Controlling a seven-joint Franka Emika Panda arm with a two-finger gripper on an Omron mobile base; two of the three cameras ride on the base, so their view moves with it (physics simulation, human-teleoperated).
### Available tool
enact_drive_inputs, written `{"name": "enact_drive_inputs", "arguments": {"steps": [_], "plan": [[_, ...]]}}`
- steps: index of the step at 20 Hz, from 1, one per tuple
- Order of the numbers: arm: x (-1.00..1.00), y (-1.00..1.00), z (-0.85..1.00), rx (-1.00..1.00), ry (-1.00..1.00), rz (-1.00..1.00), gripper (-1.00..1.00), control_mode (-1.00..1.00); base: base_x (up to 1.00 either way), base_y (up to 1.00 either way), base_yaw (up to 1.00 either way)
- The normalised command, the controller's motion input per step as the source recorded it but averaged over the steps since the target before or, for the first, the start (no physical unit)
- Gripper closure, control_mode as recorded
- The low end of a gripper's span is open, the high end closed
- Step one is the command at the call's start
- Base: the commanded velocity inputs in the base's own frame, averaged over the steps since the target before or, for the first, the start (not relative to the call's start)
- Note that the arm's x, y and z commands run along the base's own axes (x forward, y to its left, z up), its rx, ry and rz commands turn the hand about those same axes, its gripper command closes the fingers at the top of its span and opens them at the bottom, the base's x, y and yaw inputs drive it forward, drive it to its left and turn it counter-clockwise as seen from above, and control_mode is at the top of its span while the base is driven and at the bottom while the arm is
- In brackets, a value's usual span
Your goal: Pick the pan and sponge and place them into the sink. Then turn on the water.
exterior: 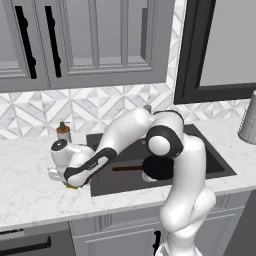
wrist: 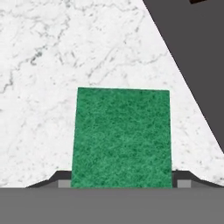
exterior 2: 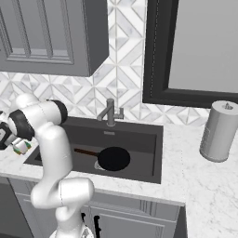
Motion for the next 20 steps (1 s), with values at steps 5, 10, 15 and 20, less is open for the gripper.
{"name": "enact_drive_inputs", "arguments": {"steps": [5,10,15,20], "plan": [[-0.19,-0.18,0.15,0.00,0.00,0.00,1.00,-1.00,0.00,0.00,0.00],[-0.50,-0.25,0.96,-0.01,-0.06,-0.14,1.00,-1.00,0.00,0.00,0.00],[-0.52,-0.53,0.82,-0.07,-0.02,-0.52,1.00,-1.00,0.00,0.00,0.00],[-0.14,-0.59,0.54,-0.08,-0.17,-0.51,1.00,-1.00,0.00,0.00,0.00]]}}
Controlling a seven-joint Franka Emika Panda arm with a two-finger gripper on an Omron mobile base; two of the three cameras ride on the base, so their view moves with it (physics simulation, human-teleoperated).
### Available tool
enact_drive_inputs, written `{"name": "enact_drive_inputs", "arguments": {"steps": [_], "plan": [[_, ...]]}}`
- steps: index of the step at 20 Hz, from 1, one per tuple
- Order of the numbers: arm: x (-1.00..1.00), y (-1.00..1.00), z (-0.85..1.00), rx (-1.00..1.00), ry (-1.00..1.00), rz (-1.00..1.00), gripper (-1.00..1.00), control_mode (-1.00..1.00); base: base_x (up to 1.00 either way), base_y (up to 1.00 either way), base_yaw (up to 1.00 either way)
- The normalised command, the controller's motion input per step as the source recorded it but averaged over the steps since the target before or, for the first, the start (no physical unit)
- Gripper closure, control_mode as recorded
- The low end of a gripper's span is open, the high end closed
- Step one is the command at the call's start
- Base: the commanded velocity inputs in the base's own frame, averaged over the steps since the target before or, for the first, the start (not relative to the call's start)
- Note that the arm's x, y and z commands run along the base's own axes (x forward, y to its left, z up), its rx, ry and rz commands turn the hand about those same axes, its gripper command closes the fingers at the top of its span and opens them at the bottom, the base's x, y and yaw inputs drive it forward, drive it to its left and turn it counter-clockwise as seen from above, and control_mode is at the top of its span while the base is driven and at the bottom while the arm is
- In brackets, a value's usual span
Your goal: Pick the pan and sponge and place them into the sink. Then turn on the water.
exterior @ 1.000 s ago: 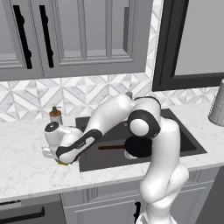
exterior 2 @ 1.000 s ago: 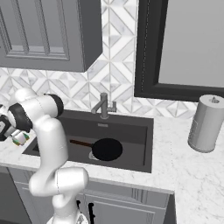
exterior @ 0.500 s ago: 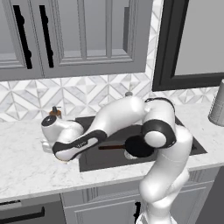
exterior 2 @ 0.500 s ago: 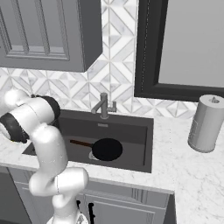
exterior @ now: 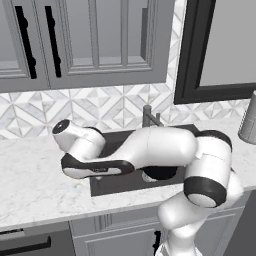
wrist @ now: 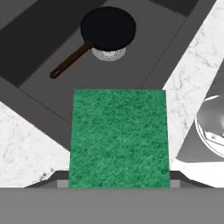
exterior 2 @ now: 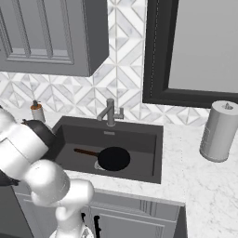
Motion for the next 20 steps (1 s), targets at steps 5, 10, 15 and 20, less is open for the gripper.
{"name": "enact_drive_inputs", "arguments": {"steps": [5,10,15,20], "plan": [[-0.29,-0.98,0.08,-0.02,-0.35,-0.30,1.00,-1.00,0.00,0.00,0.00],[-0.06,-1.00,0.04,0.06,-0.31,-0.20,1.00,-1.00,0.00,0.00,0.00],[0.00,-1.00,0.20,0.24,-0.07,-0.12,1.00,-1.00,0.00,0.00,0.00],[0.00,-1.00,0.19,0.36,0.00,-0.03,1.00,-1.00,0.00,0.00,0.00]]}}
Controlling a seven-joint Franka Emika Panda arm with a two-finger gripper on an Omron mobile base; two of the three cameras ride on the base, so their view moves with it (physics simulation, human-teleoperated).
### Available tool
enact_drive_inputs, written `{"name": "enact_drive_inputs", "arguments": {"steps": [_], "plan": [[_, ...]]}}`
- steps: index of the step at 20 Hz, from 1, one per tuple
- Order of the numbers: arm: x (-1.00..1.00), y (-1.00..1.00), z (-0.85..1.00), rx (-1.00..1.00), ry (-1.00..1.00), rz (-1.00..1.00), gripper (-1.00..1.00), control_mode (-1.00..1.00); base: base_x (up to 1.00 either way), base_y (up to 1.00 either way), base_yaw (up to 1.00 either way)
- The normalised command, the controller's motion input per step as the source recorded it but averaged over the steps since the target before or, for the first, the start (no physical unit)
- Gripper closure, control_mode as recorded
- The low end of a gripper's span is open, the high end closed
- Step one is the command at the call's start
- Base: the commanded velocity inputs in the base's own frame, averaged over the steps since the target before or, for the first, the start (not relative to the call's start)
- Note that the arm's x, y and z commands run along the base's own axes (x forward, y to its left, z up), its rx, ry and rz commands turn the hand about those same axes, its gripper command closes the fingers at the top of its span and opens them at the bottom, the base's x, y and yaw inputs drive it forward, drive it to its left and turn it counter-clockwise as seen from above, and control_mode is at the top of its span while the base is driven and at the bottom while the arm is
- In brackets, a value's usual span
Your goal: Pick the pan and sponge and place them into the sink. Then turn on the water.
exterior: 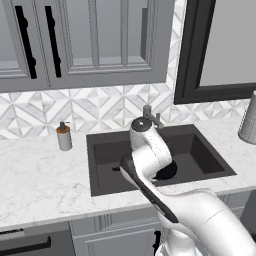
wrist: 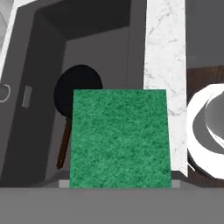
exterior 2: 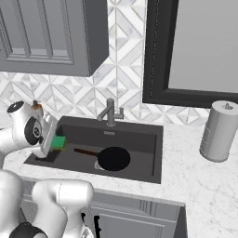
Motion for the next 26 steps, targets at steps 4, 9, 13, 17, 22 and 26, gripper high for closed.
{"name": "enact_drive_inputs", "arguments": {"steps": [4,9,13,17,22,26], "plan": [[0.00,-1.00,0.23,0.44,0.02,0.00,1.00,-1.00,0.00,0.00,0.00],[0.00,-1.00,0.26,0.51,0.13,0.00,1.00,-1.00,0.00,0.00,0.00],[0.00,-1.00,0.29,0.50,0.12,0.00,1.00,-1.00,0.00,0.00,0.00],[0.24,-0.94,0.26,0.44,0.11,-0.03,1.00,-1.00,0.00,0.00,0.00],[0.74,-0.63,0.24,0.33,0.14,-0.11,1.00,-1.00,0.00,0.00,0.00],[0.83,-0.62,0.12,0.30,0.15,-0.01,1.00,-1.00,0.00,0.00,0.00]]}}
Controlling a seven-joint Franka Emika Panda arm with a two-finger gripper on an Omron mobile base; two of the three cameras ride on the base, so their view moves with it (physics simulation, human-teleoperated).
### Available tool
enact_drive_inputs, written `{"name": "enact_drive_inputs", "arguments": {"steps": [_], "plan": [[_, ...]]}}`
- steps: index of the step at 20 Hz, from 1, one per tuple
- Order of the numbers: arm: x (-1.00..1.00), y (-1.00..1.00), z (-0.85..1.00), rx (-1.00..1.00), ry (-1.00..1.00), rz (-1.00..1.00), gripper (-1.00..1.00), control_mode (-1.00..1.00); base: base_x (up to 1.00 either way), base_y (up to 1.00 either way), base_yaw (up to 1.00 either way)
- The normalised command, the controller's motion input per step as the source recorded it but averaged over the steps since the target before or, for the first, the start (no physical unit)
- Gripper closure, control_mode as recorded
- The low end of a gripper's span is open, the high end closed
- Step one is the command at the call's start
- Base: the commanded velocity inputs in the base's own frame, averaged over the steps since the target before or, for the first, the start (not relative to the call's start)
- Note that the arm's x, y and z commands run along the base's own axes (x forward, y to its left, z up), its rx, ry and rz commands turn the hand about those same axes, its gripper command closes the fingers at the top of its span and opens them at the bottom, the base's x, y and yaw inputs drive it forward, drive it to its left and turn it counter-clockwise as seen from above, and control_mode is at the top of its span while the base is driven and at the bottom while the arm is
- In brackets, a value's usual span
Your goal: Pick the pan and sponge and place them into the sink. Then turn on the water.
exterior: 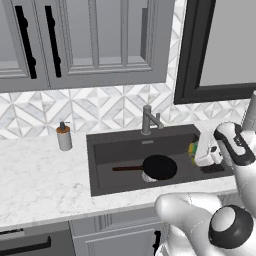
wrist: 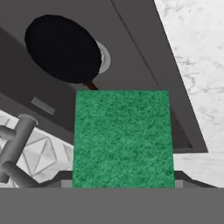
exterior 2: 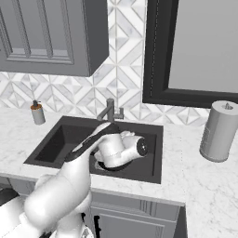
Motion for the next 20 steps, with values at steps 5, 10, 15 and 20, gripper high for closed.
{"name": "enact_drive_inputs", "arguments": {"steps": [5,10,15,20], "plan": [[0.72,-0.53,0.00,0.17,0.17,0.00,1.00,-1.00,0.00,0.00,0.00],[0.54,-0.31,-0.25,0.04,0.19,0.01,1.00,-1.00,0.00,0.00,0.00],[0.51,0.01,-0.65,-0.03,0.10,0.01,1.00,-1.00,0.00,0.00,0.00],[0.57,0.00,-0.62,-0.01,0.06,0.01,1.00,-1.00,0.00,0.00,0.00]]}}
